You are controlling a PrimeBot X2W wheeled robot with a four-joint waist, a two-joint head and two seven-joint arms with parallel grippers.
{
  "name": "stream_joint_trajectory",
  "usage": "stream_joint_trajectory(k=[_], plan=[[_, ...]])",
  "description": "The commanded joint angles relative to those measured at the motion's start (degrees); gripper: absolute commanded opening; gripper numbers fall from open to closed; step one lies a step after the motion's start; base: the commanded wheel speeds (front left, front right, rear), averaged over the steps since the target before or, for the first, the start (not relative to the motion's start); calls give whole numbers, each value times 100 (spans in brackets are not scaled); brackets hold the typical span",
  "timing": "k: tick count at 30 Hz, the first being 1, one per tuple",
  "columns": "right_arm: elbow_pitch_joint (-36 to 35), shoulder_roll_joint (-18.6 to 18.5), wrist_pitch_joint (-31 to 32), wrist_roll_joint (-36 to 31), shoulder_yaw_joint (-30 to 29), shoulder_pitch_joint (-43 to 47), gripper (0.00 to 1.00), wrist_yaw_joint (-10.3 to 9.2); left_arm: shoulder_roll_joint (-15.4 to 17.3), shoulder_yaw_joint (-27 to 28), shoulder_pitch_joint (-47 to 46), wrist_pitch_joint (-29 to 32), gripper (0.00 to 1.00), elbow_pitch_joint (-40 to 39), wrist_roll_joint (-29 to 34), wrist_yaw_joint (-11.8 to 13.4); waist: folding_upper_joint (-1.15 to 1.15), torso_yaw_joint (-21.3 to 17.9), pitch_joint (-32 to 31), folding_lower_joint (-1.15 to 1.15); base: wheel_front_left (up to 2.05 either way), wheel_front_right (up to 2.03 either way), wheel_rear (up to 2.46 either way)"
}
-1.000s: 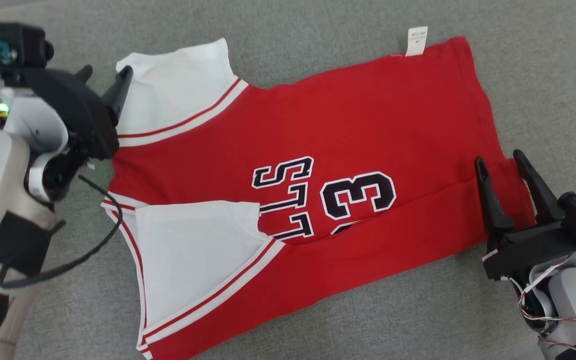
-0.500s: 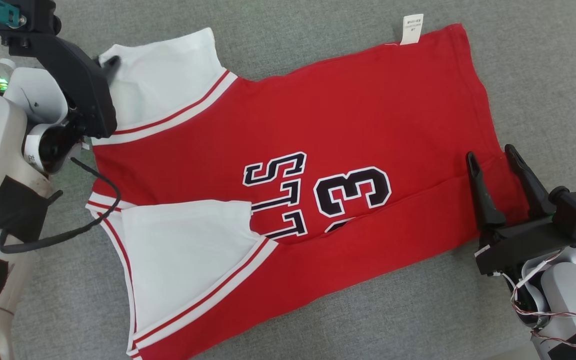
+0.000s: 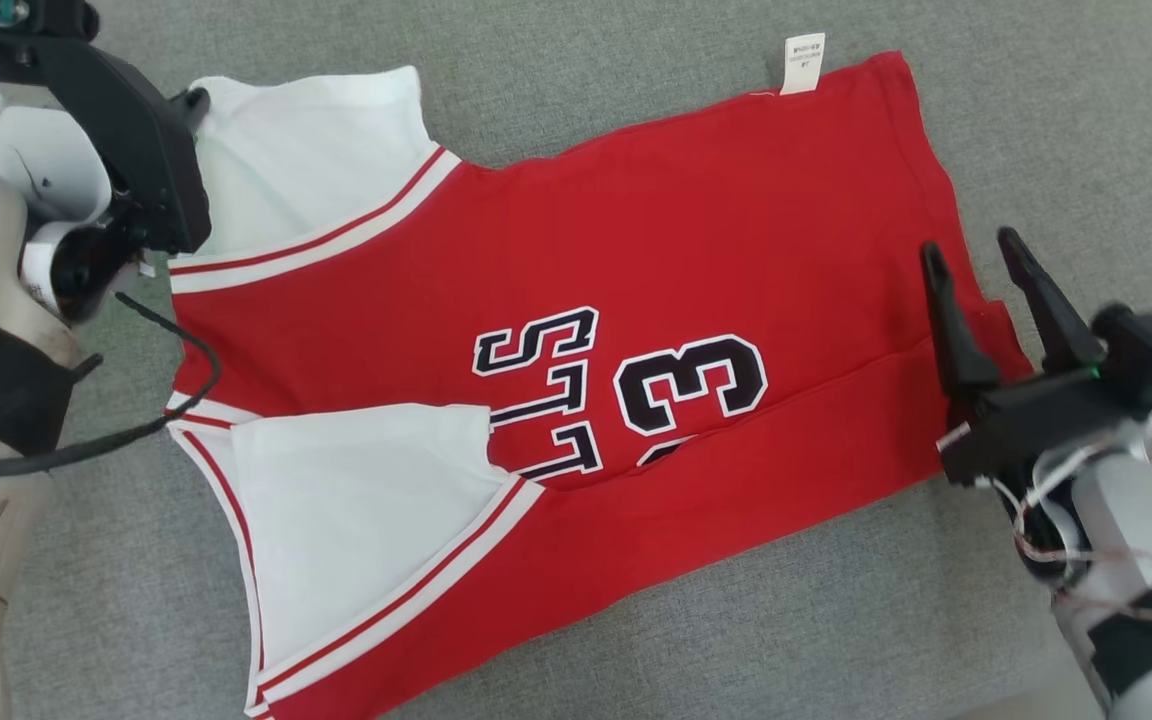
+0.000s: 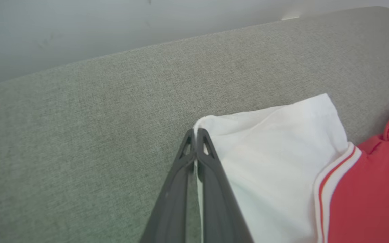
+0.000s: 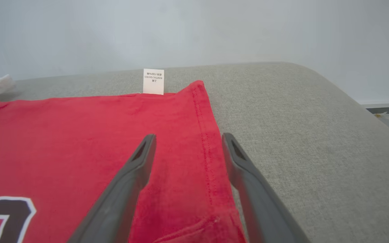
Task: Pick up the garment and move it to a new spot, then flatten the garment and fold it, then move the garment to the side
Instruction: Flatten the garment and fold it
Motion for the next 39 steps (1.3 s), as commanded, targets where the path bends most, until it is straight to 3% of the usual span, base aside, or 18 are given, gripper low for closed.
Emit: stream_joint_trajectory(k=[1, 5, 11, 20, 37, 38, 39], plan=[[344, -88, 2, 179, 262, -396, 100, -6, 24, -20, -86, 29, 0, 71, -30, -17, 0, -13, 9, 0, 0, 0, 0], [958, -124, 221, 498, 623, -1079, 100, -6, 25, -56, -179, 11, 0, 111, 3, -49, 0, -11, 29, 0, 0, 0, 0], [2221, -57, 1162, 911, 1129, -2592, 100, -6, -5, -147, -362, -39, 0, 154, 100, -61, 0, 50, 107, 0, 0, 0, 0], [3575, 188, 2014, 1075, 1547, -3819, 100, -6, -54, -248, -580, -66, 0, 218, 144, -95, 0, 192, 244, 0, 0, 0, 0], [4899, 448, 2623, 946, 2060, -5024, 100, -6, -155, -432, -936, -42, 0, 395, 205, -182, 0, 349, 468, 0, 0, 0, 0], [4963, 465, 2665, 933, 2086, -5056, 95, -6, -168, -441, -950, -53, 0, 410, 205, -186, 0, 354, 477, 0, 0, 0, 0], [5032, 491, 2713, 917, 2110, -5100, 73, -6, -179, -450, -967, -61, 0, 425, 205, -178, 0, 357, 486, 0, 0, 0, 0]])
